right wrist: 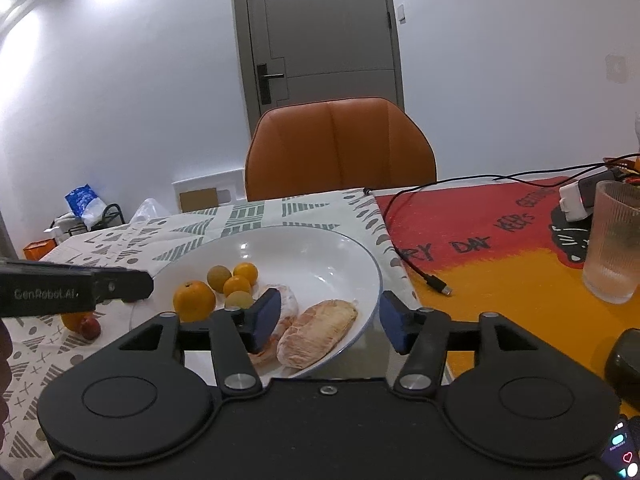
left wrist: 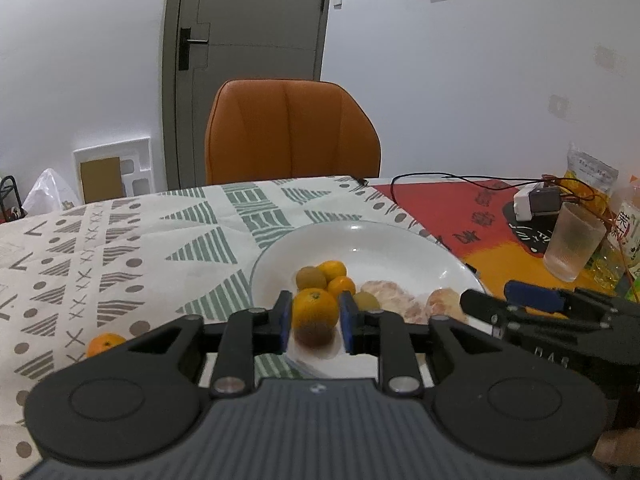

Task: Organize fruits
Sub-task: 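Carry the brown fruit and pomelo segment into the white plate and open both tools, then withdraw both tools toward the last orange and red apple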

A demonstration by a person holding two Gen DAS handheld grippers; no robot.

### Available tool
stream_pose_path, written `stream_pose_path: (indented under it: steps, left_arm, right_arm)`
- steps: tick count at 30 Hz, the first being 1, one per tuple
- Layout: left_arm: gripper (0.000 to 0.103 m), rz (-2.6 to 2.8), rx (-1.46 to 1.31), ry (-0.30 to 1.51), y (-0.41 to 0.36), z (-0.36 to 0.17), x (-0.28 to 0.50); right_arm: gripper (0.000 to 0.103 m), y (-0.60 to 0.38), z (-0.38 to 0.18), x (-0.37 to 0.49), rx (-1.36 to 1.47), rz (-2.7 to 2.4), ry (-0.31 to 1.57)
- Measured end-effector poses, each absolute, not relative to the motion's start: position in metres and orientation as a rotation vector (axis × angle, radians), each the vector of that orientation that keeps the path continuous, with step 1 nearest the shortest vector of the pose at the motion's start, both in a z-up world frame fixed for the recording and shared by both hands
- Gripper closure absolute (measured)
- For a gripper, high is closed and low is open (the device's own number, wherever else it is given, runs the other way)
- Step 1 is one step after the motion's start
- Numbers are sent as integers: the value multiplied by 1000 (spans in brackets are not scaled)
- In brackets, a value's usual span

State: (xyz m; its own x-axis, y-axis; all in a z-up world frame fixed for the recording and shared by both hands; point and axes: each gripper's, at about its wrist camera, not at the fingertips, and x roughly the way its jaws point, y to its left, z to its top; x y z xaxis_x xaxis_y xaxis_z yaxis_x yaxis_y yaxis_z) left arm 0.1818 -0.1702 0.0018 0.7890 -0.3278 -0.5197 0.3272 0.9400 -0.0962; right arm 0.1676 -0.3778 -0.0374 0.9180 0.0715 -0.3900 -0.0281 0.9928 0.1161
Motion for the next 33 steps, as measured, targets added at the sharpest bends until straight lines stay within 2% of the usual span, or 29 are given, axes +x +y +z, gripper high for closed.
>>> stream_pose_path:
  steps: [5,8,10,13,19,21,33]
  left_arm:
    - [73,-339,6,566,-164,4,179]
    - [60,-312,2,572,-156,4,177]
    - [44,-289,4,567,-148,3,173]
    - [29,-264,6,559,-139,4,169]
    - [22,-218,2,561,-119,3,162]
    - [19,-200,0,561,-112,3,160]
    - [15,-100,-27,558,-64,-1,144]
  right_arm:
    - [39,-374,-36,165,108,58,401]
    - [37,-370,-35,164,114,64,399]
    - [35,-368,-35,163,120,70,403]
    - [28,-363,-36,162,128,80,408]
    - [10,-351,-35,160,142,116,411]
    - [1,-344,-34,159,139,128,406]
    - [0,-305,-31,157,121,225,416]
